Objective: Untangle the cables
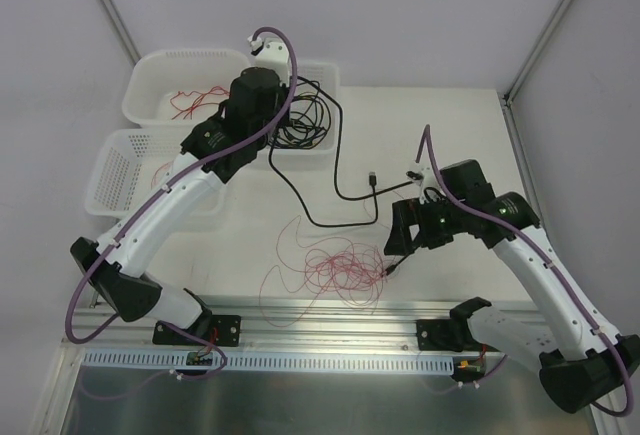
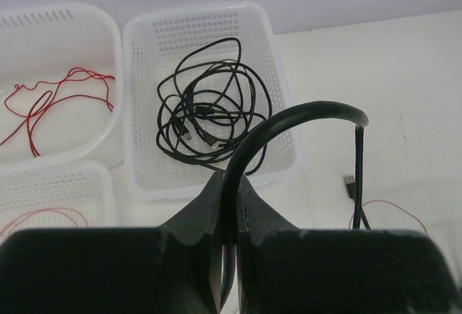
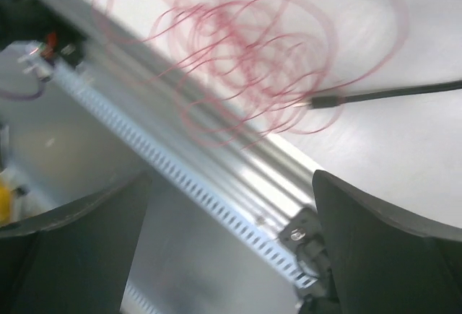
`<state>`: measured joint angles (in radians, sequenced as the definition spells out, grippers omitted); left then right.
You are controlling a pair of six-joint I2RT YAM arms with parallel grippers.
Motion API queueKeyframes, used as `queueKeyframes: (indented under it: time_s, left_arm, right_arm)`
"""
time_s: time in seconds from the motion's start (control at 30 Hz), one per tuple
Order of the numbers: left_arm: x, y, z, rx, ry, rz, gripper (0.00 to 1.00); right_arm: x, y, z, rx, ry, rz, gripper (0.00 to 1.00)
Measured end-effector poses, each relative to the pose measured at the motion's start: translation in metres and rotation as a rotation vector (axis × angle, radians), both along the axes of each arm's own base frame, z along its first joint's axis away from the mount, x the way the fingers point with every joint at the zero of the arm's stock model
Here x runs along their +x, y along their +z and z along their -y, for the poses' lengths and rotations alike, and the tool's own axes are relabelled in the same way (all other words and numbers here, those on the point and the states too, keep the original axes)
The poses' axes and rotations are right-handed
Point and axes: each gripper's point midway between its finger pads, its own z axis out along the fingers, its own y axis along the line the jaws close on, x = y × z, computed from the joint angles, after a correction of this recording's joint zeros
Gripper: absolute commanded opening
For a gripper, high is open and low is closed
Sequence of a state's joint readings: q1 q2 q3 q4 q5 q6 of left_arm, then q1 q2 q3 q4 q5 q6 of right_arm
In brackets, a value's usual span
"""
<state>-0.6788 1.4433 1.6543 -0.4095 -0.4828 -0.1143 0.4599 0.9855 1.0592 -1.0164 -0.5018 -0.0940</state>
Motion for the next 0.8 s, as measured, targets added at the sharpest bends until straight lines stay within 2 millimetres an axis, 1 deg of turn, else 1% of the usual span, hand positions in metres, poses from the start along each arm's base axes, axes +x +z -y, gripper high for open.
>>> queueKeyframes:
  time_s: [0.07, 0.17, 0.23, 0.3, 0.33, 0.37, 0.4, 0.47, 0.53, 0.6, 0.7, 0.8]
  left_arm:
    - [-0.002, 0.002, 0.000, -0.008, -0.003, 0.002, 0.00]
    - [-0.008, 0.010, -0.004, -0.016, -0.009, 0.011, 0.00]
    - [-0.015, 0.018, -0.007, -0.025, -0.019, 0.019, 0.00]
    - [-0.022, 0.030, -0.010, -0.045, -0.037, 0.037, 0.00]
    - [-0.026, 0.037, -0.011, -0.057, -0.049, 0.047, 0.00]
    - [-0.031, 0.043, -0.013, -0.068, -0.054, 0.058, 0.00]
    - [-0.034, 0.047, -0.015, -0.076, -0.057, 0.067, 0.00]
    - [-0.041, 0.057, -0.020, -0.090, -0.059, 0.086, 0.00]
    - [-0.046, 0.063, -0.024, -0.101, -0.059, 0.099, 0.00]
    - [-0.048, 0.065, -0.026, -0.104, -0.059, 0.103, 0.00]
    - [-0.049, 0.063, -0.027, -0.098, -0.059, 0.096, 0.00]
    - [-0.050, 0.059, -0.027, -0.088, -0.060, 0.082, 0.00]
  right_arm:
    - [0.015, -0.007, 0.010, -0.059, -0.058, 0.069, 1.00]
    - [0.037, -0.024, 0.019, -0.125, -0.137, 0.132, 0.97]
    - [0.047, -0.041, 0.022, -0.162, -0.174, 0.136, 0.93]
    - [0.059, -0.056, 0.023, -0.188, -0.205, 0.141, 0.89]
    - [0.066, -0.067, 0.023, -0.205, -0.217, 0.139, 0.84]
    - [0.073, -0.077, 0.023, -0.222, -0.233, 0.139, 0.82]
    - [0.080, -0.087, 0.022, -0.232, -0.247, 0.136, 0.75]
    - [0.090, -0.102, 0.020, -0.242, -0.272, 0.133, 0.69]
    - [0.101, -0.115, 0.016, -0.241, -0.293, 0.136, 0.66]
    - [0.113, -0.124, 0.010, -0.228, -0.305, 0.150, 0.65]
    - [0.127, -0.137, 0.002, -0.207, -0.313, 0.161, 0.59]
    - [0.139, -0.147, -0.010, -0.177, -0.299, 0.168, 0.59]
